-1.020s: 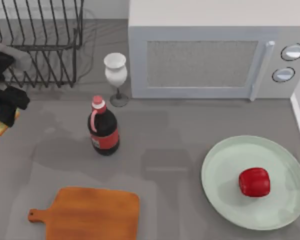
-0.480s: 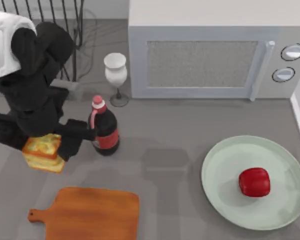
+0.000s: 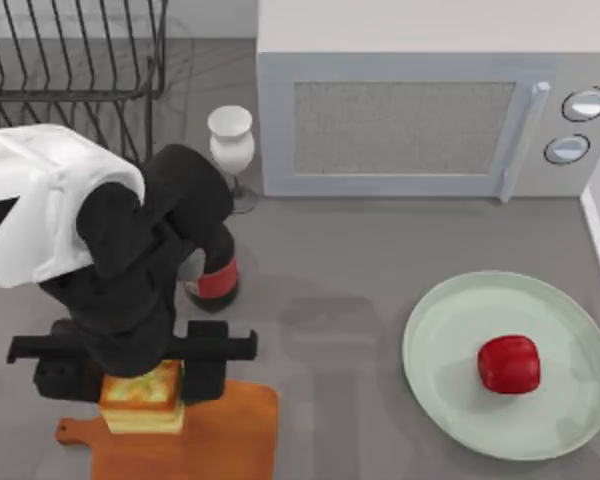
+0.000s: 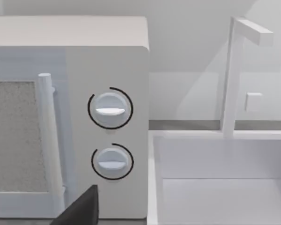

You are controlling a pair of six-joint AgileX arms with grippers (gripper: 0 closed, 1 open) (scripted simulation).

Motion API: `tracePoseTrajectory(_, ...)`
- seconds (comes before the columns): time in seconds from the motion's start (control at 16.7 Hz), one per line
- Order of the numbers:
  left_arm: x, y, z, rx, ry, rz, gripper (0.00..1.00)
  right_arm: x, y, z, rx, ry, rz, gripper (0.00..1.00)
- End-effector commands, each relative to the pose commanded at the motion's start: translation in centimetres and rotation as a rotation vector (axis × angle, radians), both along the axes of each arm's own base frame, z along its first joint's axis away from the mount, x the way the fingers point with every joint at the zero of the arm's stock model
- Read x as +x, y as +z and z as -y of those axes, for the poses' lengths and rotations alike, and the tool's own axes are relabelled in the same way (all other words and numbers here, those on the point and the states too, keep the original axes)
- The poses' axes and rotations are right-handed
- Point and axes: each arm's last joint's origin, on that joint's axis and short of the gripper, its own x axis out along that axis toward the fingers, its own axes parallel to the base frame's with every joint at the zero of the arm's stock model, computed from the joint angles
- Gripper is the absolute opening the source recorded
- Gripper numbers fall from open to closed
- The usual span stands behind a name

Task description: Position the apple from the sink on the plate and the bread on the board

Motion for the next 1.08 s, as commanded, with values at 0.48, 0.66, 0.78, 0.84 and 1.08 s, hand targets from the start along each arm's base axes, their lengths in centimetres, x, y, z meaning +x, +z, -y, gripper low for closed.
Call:
tracePoseTrajectory(0.48, -0.5, -0.3, 0.1, 0.000, 0.012, 0.000, 0.00, 0.0, 0.0, 0.0, 0.000, 0.000, 0.000, 1.00)
tracePoseTrajectory(0.66, -0.5, -1.1, 0.1, 0.000, 0.012, 0.000, 0.00, 0.0, 0.0, 0.0, 0.000, 0.000, 0.000, 1.00)
tracePoseTrajectory(0.78, -0.5, -1.8, 0.1, -0.001, 0.012, 0.001, 0.00, 0.0, 0.0, 0.0, 0.000, 0.000, 0.000, 1.00)
tracePoseTrajectory(0.84, -0.5, -2.1, 0.1, -0.003, 0.011, 0.004, 0.00, 0.0, 0.0, 0.0, 0.000, 0.000, 0.000, 1.00)
tracePoseTrajectory(1.08, -0.4, -3.2, 0.2, -0.015, 0.011, 0.020, 0.00, 0.0, 0.0, 0.0, 0.000, 0.000, 0.000, 1.00)
